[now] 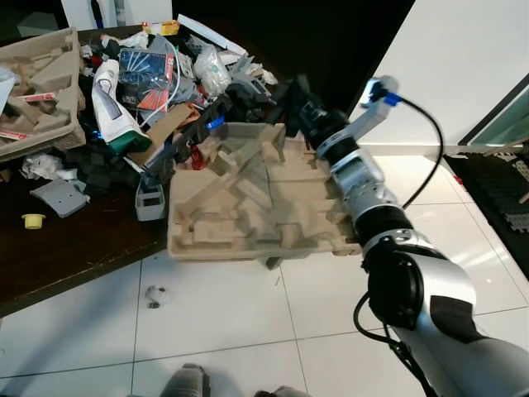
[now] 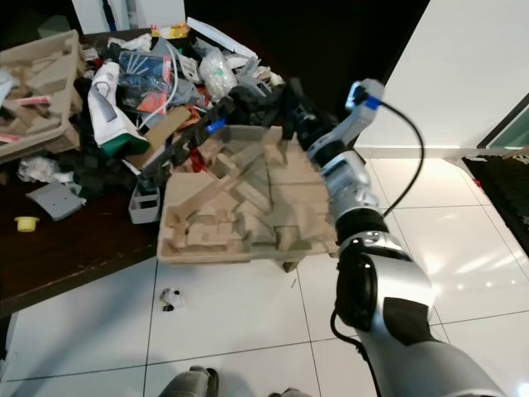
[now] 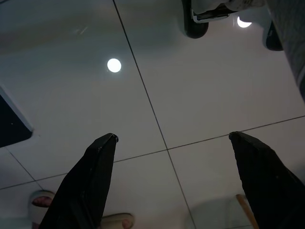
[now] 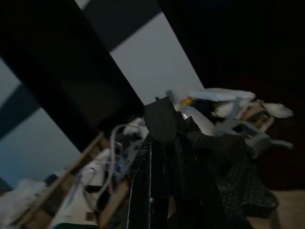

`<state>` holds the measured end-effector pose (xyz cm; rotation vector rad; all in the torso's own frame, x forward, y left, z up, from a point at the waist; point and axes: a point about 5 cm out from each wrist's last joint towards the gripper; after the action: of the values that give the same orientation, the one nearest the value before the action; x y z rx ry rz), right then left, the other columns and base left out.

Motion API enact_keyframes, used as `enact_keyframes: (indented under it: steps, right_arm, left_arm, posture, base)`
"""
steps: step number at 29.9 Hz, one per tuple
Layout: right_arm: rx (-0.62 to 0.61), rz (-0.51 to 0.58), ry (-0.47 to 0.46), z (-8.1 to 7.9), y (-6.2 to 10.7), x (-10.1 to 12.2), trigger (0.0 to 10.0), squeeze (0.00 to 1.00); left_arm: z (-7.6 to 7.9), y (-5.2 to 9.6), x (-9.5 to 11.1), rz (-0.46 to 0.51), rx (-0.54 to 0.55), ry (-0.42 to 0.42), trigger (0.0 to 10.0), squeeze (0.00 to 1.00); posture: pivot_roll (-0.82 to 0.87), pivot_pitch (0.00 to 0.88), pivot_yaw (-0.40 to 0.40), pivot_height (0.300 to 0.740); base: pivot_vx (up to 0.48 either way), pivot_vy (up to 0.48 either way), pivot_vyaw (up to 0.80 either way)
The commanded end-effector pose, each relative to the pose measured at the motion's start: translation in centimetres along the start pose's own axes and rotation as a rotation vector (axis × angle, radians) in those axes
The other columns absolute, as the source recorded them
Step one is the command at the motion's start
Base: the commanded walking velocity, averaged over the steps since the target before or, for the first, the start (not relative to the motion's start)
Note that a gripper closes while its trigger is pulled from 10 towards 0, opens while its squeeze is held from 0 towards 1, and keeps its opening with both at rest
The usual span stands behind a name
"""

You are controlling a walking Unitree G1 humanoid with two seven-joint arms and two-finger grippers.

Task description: Picking trash to rubbish bin

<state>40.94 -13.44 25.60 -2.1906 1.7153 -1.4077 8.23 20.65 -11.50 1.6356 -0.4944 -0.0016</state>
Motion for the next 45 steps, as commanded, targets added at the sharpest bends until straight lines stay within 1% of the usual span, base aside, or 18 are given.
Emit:
enact_keyframes:
  steps: [1, 4, 8, 10, 14, 16, 19, 21, 23, 24, 26, 27, 28, 29, 30, 35, 41, 45]
  right_arm:
    - [0.081, 0.026, -0.039, 0.0, 0.5, 0.9, 0.0, 0.0]
    - [0.168, 0.072, -0.097, -0.1, 1.2, 2.2, 0.0, 0.0]
    - [0.12, 0.152, -0.097, 0.9, 2.0, 4.4, 0.0, 0.0]
    - [-0.071, 0.266, -0.006, 2.9, 3.7, 7.9, 0.0, 0.0]
    - [-0.226, 0.339, 0.077, 4.2, 5.4, 10.5, 0.0, 0.0]
    - [-0.519, 0.309, 0.271, 6.5, 8.7, 12.6, 0.0, 0.0]
    - [-0.519, 0.309, 0.271, 6.5, 8.7, 12.6, 0.0, 0.0]
    - [-0.63, 0.276, 0.344, 7.4, 10.2, 13.0, 0.0, 0.0]
    - [-0.899, 0.193, 0.468, 9.7, 14.7, 13.3, 0.8, 0.0]
    - [-1.032, 0.13, 0.501, 10.9, 17.5, 12.6, 8.4, 0.0]
    - [-1.032, 0.13, 0.501, 10.9, 17.5, 12.6, 8.4, 0.0]
    - [-1.126, 0.078, 0.524, 11.7, 19.6, 11.9, 10.0, 0.0]
    - [-1.126, 0.078, 0.524, 11.7, 19.6, 11.9, 10.0, 0.0]
    - [-1.215, 0.0, 0.523, 12.6, 22.0, 10.3, 10.0, 0.0]
    - [-1.215, 0.0, 0.523, 12.6, 22.0, 10.3, 10.0, 0.0]
    - [-1.493, -0.321, 0.408, 13.9, 31.3, 1.7, 10.0, 0.0]
    - [-1.568, -0.386, 0.385, 13.6, 33.9, -0.3, 10.0, 0.0]
    - [-1.663, -0.404, 0.385, 13.1, 36.2, -1.1, 10.0, 0.0]
  left_arm:
    - [0.3, -0.1, 0.6, 0.024, -0.017, -0.012, 10.0, 0.0]
    - [0.3, -0.1, 0.7, 0.027, -0.013, -0.007, 10.0, 0.0]
    - [0.2, -0.1, 0.7, 0.029, -0.009, 0.002, 10.0, 0.0]
    - [0.0, -0.1, 0.7, 0.029, -0.006, 0.006, 10.0, 0.0]
    - [0.0, -0.1, 0.8, 0.028, -0.005, 0.003, 10.0, 0.0]
    - [0.0, -0.1, 0.8, 0.028, -0.007, -0.007, 10.0, 0.0]
    - [0.0, -0.1, 0.8, 0.028, -0.007, -0.007, 10.0, 0.0]
    - [-0.1, -0.1, 0.9, 0.028, -0.007, -0.011, 10.0, 0.0]
    - [-0.1, -0.1, 1.1, 0.033, -0.004, -0.018, 10.0, 0.0]
    - [-0.3, -0.1, 1.3, 0.038, 0.003, -0.023, 10.0, 0.0]
    - [-0.3, -0.1, 1.3, 0.038, 0.003, -0.023, 10.0, 0.0]
    - [-0.4, -0.2, 1.5, 0.041, 0.008, -0.027, 10.0, 0.0]
    - [-0.4, -0.2, 1.5, 0.041, 0.008, -0.027, 10.0, 0.0]
    - [-0.8, -0.1, 1.7, 0.045, 0.017, -0.034, 10.0, 0.0]
    - [-0.8, -0.1, 1.7, 0.045, 0.017, -0.034, 10.0, 0.0]
    - [-2.5, 0.0, 1.8, 0.03, 0.046, -0.061, 10.0, 0.0]
    - [-3.7, 0.3, 1.0, -0.006, 0.083, -0.074, 10.0, 0.0]
    - [-5.8, 0.8, 0.0, -0.053, 0.158, -0.101, 10.0, 0.0]
  posture:
    - [0.2, 0.113, -0.115, 0.74]
    - [0.21, 0.112, -0.115, 0.74]
    - [0.2, 0.109, -0.115, 0.74]
    - [0.2, 0.109, -0.115, 0.74]
    - [0.19, 0.101, -0.112, 0.74]
    - [0.18, 0.094, -0.11, 0.74]
    - [0.18, 0.094, -0.11, 0.74]
    - [0.18, 0.094, -0.11, 0.74]
    - [0.17, 0.087, -0.109, 0.74]
    - [0.16, 0.081, -0.105, 0.74]
    - [0.16, 0.081, -0.105, 0.74]
    - [0.16, 0.081, -0.105, 0.74]
    - [0.16, 0.081, -0.105, 0.74]
    - [0.15, 0.08, -0.1, 0.74]
    - [0.15, 0.08, -0.1, 0.74]
    - [0.15, 0.082, -0.089, 0.74]
    - [0.16, 0.085, -0.082, 0.74]
    - [0.16, 0.09, -0.077, 0.74]
  base:
    - [0.0, 0.0, 0.0]
    - [0.0, 0.0, 0.0]
    - [0.0, 0.0, 0.0]
    - [0.0, 0.0, 0.0]
    - [0.0, 0.0, 0.0]
    - [0.0, 0.0, 0.0]
    - [0.0, 0.0, 0.0]
    - [0.0, 0.0, 0.0]
    - [0.0, 0.0, 0.0]
    - [0.0, 0.0, 0.0]
    - [0.0, 0.0, 0.0]
    - [0.0, 0.0, 0.0]
    - [0.0, 0.0, 0.0]
    - [0.0, 0.0, 0.0]
    - [0.0, 0.0, 0.0]
    - [0.0, 0.0, 0.0]
    - [0.0, 0.0, 0.0]
    - [0.0, 0.0, 0.0]
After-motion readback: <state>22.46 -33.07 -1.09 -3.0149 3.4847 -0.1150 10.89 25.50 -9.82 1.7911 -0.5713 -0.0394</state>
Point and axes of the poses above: a point about 5 cm out from each wrist's last joint towards the gripper, its own y axis pointing back from the gripper into the wrist, its own x axis along the axis of the wrist's last joint, z = x × y, and after that the axes turned 10 degrees about -y, right-handed
